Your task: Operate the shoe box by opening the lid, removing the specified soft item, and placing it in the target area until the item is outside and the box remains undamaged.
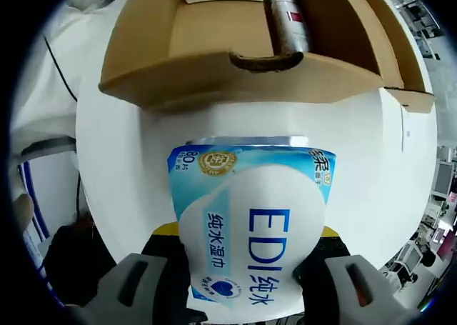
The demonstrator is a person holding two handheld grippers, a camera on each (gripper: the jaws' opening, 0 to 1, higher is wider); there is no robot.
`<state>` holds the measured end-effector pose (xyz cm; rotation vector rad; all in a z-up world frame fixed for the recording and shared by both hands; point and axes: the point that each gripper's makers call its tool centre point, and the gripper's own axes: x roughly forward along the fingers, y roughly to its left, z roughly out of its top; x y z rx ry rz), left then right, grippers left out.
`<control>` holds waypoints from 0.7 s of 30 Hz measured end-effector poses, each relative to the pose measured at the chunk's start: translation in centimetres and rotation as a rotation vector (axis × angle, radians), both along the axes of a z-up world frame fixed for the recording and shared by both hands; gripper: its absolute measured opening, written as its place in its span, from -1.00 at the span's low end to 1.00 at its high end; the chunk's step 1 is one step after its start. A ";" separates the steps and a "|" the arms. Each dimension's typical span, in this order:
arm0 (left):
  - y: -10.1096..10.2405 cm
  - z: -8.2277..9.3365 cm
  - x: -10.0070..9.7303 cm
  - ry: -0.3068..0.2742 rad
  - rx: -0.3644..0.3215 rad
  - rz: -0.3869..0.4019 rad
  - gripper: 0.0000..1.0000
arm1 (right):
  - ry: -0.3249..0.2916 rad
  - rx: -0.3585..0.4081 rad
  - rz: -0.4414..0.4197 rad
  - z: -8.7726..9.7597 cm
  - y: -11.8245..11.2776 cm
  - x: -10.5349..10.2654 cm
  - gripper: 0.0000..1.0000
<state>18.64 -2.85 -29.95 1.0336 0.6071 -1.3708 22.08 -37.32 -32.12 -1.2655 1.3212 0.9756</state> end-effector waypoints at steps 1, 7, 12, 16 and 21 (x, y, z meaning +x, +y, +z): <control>0.0 0.0 0.0 0.000 0.000 0.000 -0.90 | 0.000 0.000 0.009 0.0 -0.1 0.1 0.22; 0.0 0.0 0.0 -0.001 -0.001 -0.002 -0.90 | 0.020 -0.001 0.010 -0.9 -0.1 0.1 0.22; 0.0 -0.1 0.1 0.003 0.006 -0.001 -0.89 | 0.028 0.014 -0.022 -1.2 -0.3 -0.1 0.22; -0.6 -1.5 0.0 -0.003 0.032 -0.025 -0.89 | 0.025 0.029 -0.010 -1.3 -0.5 -0.1 0.22; -0.3 -0.7 0.4 -0.039 0.053 -0.031 -0.86 | 0.030 0.038 -0.010 -1.4 -0.7 0.1 0.22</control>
